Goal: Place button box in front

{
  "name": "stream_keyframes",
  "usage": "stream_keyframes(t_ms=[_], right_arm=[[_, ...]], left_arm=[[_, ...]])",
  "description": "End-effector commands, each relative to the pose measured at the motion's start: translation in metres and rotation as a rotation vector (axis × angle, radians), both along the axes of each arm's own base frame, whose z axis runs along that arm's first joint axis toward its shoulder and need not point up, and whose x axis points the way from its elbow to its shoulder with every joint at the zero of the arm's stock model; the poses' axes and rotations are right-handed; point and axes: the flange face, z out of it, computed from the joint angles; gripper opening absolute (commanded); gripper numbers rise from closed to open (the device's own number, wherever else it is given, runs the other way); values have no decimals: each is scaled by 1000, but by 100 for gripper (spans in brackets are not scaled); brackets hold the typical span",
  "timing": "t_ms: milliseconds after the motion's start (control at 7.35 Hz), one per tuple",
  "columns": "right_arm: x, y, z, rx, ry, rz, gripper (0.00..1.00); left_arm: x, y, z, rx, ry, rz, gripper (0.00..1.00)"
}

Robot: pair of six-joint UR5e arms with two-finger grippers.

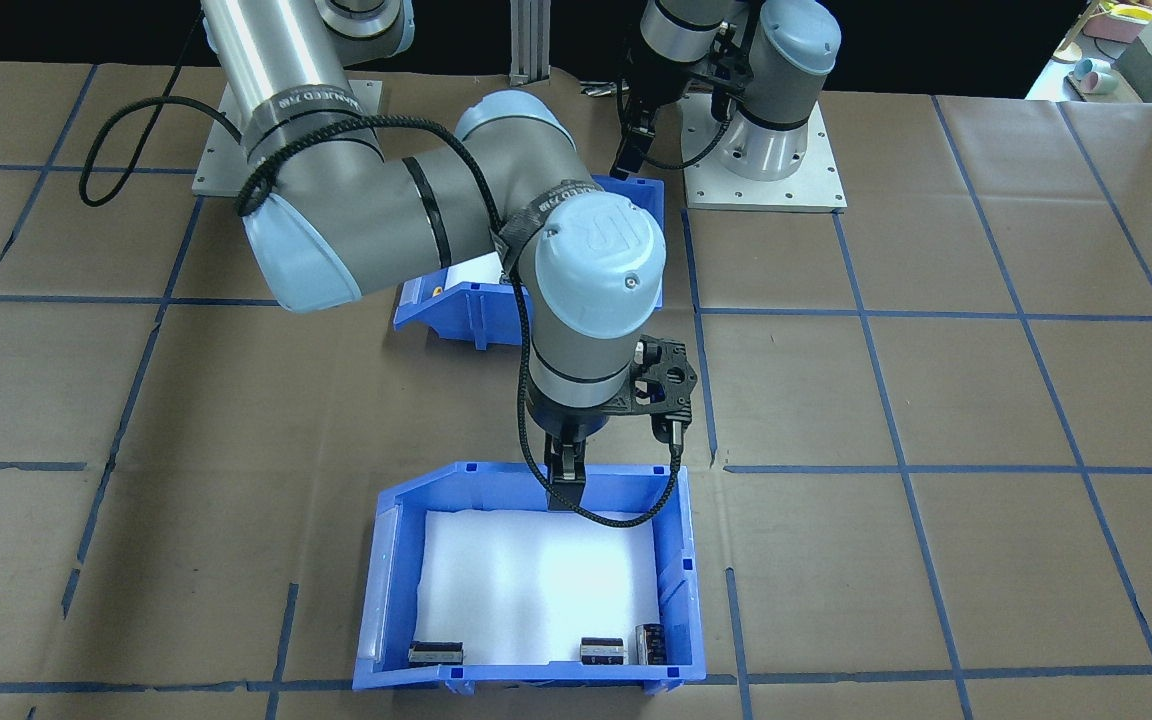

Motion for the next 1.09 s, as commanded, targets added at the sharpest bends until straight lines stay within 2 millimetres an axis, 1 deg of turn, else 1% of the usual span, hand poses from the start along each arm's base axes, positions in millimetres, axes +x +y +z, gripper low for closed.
stream_keyframes(t_ms=[0, 136, 272, 408, 544, 680, 816, 952], right_arm=[[-3, -11, -26, 10, 6, -10, 100], [-2, -13, -38, 26, 9, -16, 100], [4, -10, -44, 36, 7, -13, 100], [7, -7, -44, 39, 8, -9, 99], [7, -7, -43, 37, 6, -1, 84], [6, -8, -41, 33, 12, 2, 56], [4, -8, -38, 28, 13, 1, 29], [5, -7, -35, 26, 14, 2, 14]], left_arm=[[-8, -1, -8, 7, -9, 41, 99], [-14, -10, -15, -17, 2, 62, 99], [-22, -10, -22, -25, 2, 68, 99], [-26, -8, -26, -28, -7, 52, 99], [-25, -9, -27, -37, -22, 56, 99], [-25, -4, -34, -21, -29, 53, 99], [-23, 1, -47, -28, -26, 53, 99], [-22, 2, -52, -54, -12, 67, 99]])
